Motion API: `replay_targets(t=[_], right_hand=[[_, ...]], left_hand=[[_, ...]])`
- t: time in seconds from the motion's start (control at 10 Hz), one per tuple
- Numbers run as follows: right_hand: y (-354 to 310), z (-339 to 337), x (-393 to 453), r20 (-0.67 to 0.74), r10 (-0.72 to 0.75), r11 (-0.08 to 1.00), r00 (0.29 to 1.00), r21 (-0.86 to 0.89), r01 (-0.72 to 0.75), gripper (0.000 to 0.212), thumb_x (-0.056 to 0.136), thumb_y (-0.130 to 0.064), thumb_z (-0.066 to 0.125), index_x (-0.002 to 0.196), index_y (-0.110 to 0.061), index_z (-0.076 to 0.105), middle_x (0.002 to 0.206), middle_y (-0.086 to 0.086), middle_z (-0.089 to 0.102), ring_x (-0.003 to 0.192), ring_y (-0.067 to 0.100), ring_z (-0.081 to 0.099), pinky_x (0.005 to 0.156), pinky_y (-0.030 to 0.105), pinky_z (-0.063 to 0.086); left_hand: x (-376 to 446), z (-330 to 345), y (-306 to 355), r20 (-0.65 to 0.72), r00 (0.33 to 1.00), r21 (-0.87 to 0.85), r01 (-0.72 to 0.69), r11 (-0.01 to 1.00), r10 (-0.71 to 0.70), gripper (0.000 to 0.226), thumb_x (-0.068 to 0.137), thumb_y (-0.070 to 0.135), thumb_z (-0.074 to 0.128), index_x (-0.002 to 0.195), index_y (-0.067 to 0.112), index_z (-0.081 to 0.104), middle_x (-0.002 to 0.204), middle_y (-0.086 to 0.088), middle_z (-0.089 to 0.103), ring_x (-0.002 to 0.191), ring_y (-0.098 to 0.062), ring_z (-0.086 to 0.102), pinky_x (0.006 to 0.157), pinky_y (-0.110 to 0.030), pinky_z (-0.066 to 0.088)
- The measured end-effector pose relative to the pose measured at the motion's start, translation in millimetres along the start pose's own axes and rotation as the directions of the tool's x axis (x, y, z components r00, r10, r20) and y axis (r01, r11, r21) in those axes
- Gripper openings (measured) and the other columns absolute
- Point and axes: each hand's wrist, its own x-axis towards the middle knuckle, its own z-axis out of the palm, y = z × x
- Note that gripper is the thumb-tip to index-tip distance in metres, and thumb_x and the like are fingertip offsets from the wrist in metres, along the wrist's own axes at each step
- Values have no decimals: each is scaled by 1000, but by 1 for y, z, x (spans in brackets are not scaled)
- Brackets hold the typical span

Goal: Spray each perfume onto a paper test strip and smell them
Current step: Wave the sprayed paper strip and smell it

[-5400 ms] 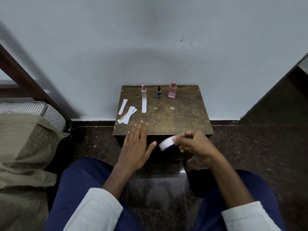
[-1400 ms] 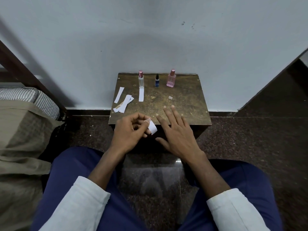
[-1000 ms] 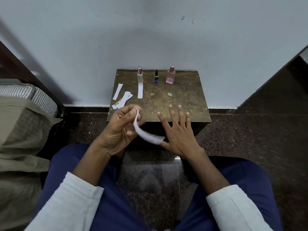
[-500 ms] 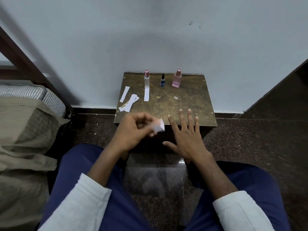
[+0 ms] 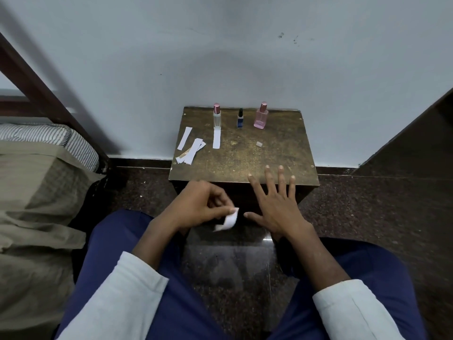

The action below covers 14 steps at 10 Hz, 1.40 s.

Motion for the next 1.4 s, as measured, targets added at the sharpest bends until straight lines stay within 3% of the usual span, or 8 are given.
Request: replay_targets(t=[0.2,0.3,0.4,0.6,0.8,1.0,1.2,1.4], right_hand=[[0,-4,1,24,1,999,1000,35,-2,102,96,-72,51,167,-31,-11,171,24,-23,152,53,-29,121,73,-10],[-1,-4,1,3,-11,999,1000,46,11,103,96,-72,52,167,-32,-11,172,21,-25,153,51,-30,123,72,-10],[-2,-2,0,-6,-26,998,1000,50,26,106,94,-74,52,166,-34,-14,172,18,-27,153,50,-30,124,71,-8],[-3,-5,2,-18,-29,995,999,98,31,103,94,-81,41,165,-36,-17,172,16,-27,154,48,-30,124,67,-10],[-3,-2,1,-10,-36,994,999,105,37,105,94,-80,44,165,-36,-19,171,13,-30,154,48,-30,126,69,-5],[-2,-9,1,-40,-29,993,999,115,33,100,94,-81,35,165,-34,-18,171,7,-34,155,47,-28,126,68,-5],[0,-3,-1,-51,-44,993,998,107,49,97,93,-85,24,166,-35,-17,172,6,-31,156,45,-27,127,69,-2],[-1,-11,0,-68,-52,989,996,135,61,93,93,-82,20,164,-37,-20,171,5,-33,156,42,-30,126,67,-8]], left_hand=[[-14,-12,32,2,932,-999,14,-29,363,10,98,31,76,93,22,75,77,10,70,65,-3,63,57,-15,46],[-1,-1,16,-149,989,-501,-59,864,-19,6,90,36,82,88,31,80,73,12,73,61,0,66,57,-22,53],[5,4,4,-141,988,190,92,977,-66,16,91,53,80,93,37,81,77,18,76,68,6,66,66,-25,53],[-13,-7,38,-8,883,-1000,-7,-3,469,10,98,30,76,93,21,74,78,9,72,71,-7,63,59,-18,43],[5,5,-5,-64,996,345,81,935,-63,15,93,54,78,97,40,79,89,21,77,86,3,73,81,-36,63],[-8,-2,30,54,912,-967,-54,248,406,12,96,34,78,92,23,77,82,7,73,80,-10,65,73,-22,55],[4,5,-11,6,992,568,98,817,-123,21,94,56,75,100,36,78,96,15,75,97,-7,71,75,-30,51],[-3,-3,12,22,978,-813,-103,574,206,16,93,38,82,91,23,79,87,1,75,90,-15,67,87,-30,54]])
